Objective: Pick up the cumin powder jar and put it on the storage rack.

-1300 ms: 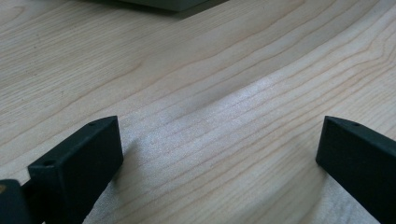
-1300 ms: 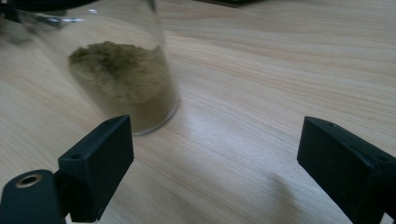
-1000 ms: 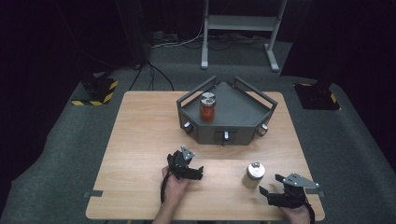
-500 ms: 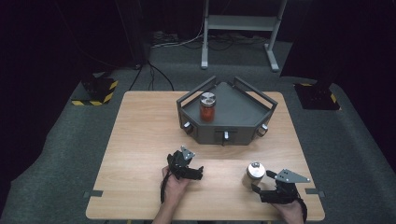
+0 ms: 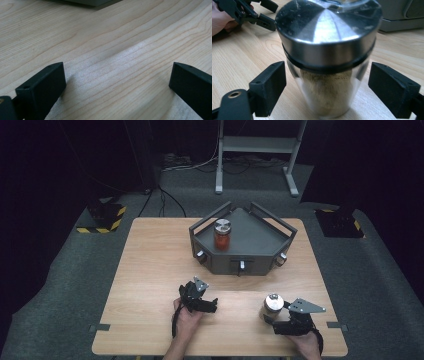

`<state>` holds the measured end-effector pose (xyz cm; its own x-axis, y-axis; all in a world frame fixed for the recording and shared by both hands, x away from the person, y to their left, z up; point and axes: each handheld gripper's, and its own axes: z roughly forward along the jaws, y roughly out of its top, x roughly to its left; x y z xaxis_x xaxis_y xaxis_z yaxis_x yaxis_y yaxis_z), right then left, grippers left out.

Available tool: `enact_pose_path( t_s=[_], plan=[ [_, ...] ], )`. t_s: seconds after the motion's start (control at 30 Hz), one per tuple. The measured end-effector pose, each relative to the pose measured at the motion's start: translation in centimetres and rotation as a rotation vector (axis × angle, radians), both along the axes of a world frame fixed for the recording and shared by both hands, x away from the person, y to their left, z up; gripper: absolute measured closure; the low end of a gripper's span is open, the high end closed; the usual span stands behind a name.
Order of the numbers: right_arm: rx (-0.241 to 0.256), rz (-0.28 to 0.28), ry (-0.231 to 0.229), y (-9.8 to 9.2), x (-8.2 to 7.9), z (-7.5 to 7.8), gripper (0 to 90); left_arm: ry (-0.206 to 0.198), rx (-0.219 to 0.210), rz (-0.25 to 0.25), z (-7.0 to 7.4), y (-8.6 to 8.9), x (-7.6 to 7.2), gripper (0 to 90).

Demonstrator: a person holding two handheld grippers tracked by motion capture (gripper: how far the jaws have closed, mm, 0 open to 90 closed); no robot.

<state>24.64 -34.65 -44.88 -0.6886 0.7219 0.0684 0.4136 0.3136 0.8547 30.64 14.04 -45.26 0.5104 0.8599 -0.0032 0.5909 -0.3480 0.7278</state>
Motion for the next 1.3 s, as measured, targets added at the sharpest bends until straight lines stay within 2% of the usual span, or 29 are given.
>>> enact_pose_path(
  t_s=[0.3,0.57,0.9,1.3],
  plan=[
    [0.021,0.012,-0.007,0.4,0.6,-0.4,18.6,0.000,0.000,0.000,0.0,0.0,0.0,0.8],
    [0.054,0.000,-0.005,0.3,0.7,-0.8,22.4,0.000,0.000,0.000,0.0,0.0,0.0,0.9],
    [0.047,-0.005,-0.011,0.3,0.7,-1.1,27.4,0.000,-0.001,0.001,0.0,0.0,0.0,0.9],
    [0.003,-0.008,-0.039,0.9,0.3,-0.9,29.7,0.000,-0.001,0.001,0.0,0.0,0.0,1.0]
  ],
)
